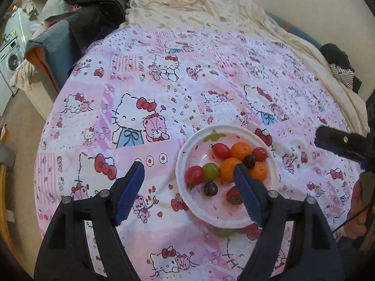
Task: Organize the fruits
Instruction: 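Move both open tools back from the plate toward the last loose fruit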
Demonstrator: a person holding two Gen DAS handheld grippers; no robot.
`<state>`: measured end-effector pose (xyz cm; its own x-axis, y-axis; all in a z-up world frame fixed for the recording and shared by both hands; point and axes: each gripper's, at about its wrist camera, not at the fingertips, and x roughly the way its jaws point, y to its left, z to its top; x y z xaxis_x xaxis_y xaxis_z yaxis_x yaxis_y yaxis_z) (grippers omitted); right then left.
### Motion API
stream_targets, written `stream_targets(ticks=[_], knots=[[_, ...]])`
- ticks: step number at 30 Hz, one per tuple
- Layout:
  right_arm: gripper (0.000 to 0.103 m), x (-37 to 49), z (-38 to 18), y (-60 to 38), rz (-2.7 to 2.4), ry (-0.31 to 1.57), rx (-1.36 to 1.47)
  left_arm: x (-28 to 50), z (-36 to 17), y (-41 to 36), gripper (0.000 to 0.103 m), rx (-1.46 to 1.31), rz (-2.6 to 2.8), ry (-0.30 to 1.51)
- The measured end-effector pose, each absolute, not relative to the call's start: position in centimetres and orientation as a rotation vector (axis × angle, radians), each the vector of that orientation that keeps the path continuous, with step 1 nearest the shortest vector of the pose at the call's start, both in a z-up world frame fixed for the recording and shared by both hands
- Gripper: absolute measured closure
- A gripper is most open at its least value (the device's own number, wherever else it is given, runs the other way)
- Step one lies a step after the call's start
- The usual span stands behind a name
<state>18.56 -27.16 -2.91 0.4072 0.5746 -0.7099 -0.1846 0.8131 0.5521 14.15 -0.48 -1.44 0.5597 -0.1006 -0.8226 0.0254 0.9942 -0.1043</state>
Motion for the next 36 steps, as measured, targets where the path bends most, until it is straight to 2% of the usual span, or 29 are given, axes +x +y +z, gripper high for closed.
stream_targets(ticks=[8,16,23,29,36], knots=[[0.017,14.4,-2.8,-28.6,0.449,1.048,0.453,11.3,-0.6,0.2,0.027,-0.093,-0.056,0.958],[0.017,11.0,-6.6,-28.2,0.391,1.161,0.432,9.2,-1.1,2.5,0.027,-0.142,-0.008,0.978],[0.018,9.9,-10.7,-22.3,0.424,1.26,0.152,8.4,-1.9,4.7,0.027,-0.182,0.017,1.006],[0.032,9.3,-13.1,-17.9,0.461,1.233,-0.084,8.1,-2.5,5.6,0.027,-0.204,0.013,1.03],[0.034,9.9,-13.9,-16.3,0.461,1.206,-0.138,8.1,-3.2,5.9,0.027,-0.21,0.015,1.054]])
